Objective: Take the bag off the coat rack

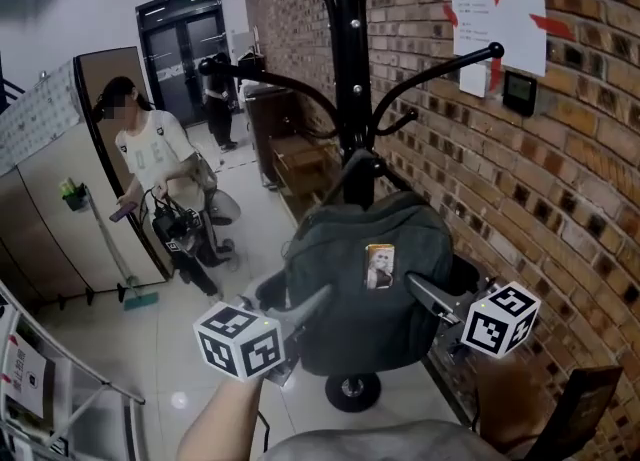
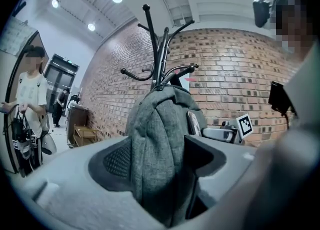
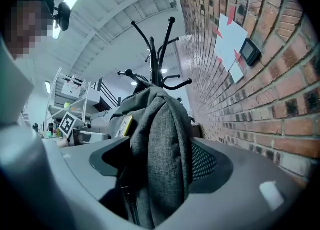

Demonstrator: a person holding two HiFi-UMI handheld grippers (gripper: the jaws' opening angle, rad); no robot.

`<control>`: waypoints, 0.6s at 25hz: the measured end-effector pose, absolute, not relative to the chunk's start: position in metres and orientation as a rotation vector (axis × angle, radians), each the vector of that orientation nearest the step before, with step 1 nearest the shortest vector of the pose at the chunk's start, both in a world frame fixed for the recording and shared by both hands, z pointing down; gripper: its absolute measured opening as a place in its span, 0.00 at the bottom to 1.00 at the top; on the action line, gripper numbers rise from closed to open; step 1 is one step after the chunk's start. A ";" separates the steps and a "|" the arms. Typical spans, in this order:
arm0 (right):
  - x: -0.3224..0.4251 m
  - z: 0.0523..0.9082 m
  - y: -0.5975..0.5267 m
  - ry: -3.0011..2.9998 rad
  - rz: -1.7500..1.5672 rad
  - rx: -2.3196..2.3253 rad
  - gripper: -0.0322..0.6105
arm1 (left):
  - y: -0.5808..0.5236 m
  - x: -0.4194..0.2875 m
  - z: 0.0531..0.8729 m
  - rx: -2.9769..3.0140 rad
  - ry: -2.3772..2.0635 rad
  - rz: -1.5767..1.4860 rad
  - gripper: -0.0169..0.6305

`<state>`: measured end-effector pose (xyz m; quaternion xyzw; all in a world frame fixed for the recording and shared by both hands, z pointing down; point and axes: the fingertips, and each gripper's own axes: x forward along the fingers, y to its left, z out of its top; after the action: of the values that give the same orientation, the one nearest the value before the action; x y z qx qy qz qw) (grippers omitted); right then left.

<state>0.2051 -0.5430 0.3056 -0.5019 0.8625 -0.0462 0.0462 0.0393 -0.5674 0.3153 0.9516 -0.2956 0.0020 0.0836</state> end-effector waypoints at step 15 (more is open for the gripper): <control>0.200 0.291 -0.531 2.609 -0.094 -1.578 0.37 | -0.551 0.045 0.301 2.799 -0.915 -0.006 0.40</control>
<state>0.1998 -0.5314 0.2911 -0.5167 0.8544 -0.0308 0.0457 0.0452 -0.5515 0.3010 0.9459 -0.3091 -0.0020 0.0983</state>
